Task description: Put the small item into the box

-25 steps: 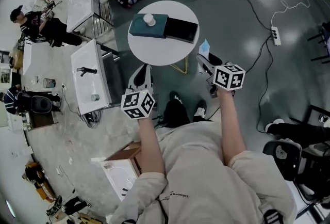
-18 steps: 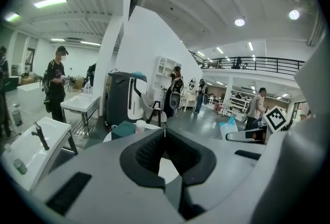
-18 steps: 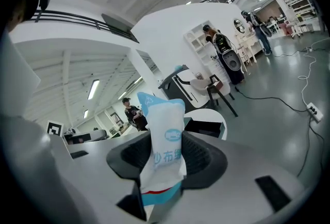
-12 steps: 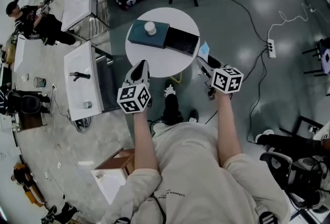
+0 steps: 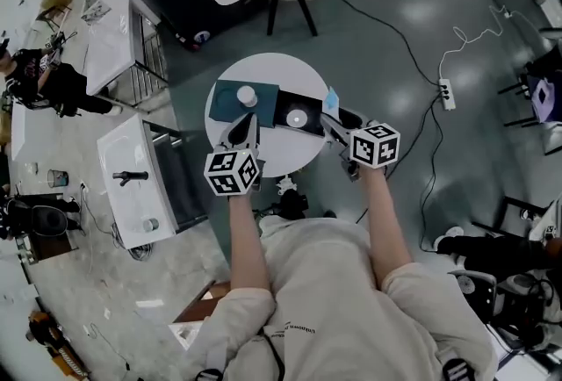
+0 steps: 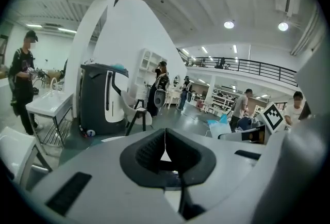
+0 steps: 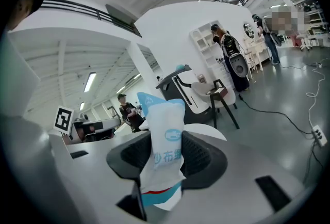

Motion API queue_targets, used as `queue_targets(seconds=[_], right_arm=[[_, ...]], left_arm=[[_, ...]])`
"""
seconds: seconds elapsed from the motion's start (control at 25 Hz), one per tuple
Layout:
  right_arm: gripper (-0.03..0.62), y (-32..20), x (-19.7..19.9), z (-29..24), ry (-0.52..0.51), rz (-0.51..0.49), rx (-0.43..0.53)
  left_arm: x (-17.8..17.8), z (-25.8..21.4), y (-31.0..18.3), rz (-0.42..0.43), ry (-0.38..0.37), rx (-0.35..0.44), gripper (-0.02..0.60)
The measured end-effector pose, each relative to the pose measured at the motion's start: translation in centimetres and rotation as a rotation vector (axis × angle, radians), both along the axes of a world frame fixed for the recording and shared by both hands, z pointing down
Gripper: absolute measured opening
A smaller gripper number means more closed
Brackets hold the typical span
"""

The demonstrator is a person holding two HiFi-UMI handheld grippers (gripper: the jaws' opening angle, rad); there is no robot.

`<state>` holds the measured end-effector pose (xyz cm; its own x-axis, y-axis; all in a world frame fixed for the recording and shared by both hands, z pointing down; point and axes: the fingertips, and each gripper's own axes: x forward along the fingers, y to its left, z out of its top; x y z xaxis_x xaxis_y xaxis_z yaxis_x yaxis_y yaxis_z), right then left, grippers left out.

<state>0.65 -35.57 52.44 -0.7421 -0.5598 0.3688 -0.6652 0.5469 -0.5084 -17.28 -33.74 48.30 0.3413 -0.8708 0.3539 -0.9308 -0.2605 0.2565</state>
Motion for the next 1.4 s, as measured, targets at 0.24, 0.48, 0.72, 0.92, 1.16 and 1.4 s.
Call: queue_targets(seconds=[0.24,0.48,0.72,0.92,1.16,1.4], right_arm=[[0.198,-3.2,-3.6,3.1,0.039,-0.024,-0.033],[0.198,-5.3,-8.2,6.7,0.175,-0.094,-0.048],[0.198,-7.8,-9.9,9.0,0.32,-0.129,0.029],[0.198,-8.9,-9.6,12.2,0.468,-0.19,0.003],[0.198,-9.8,-10.9,15.0,0.529,-0.291,0.013],[0.198,-9.7,-11.7,19.7,0.784,-0.511,-0.003]], left_arm=[[-2.5,2.3,-4.6,0.044,-0.026,-0.024,0.021],[-4.9,6.5,-6.5,0.191,-0.116,-0.093,0.021],[-5.3,10.0,-8.0,0.287,-0.087,-0.134,0.021],[-4.3,12.3,-9.1,0.332,-0.046,-0.184,0.021],[-4.1,14.0,-10.4,0.339,-0.047,-0.229,0.021],[-4.9,15.3,-11.6,0.312,-0.017,-0.255,0.021]])
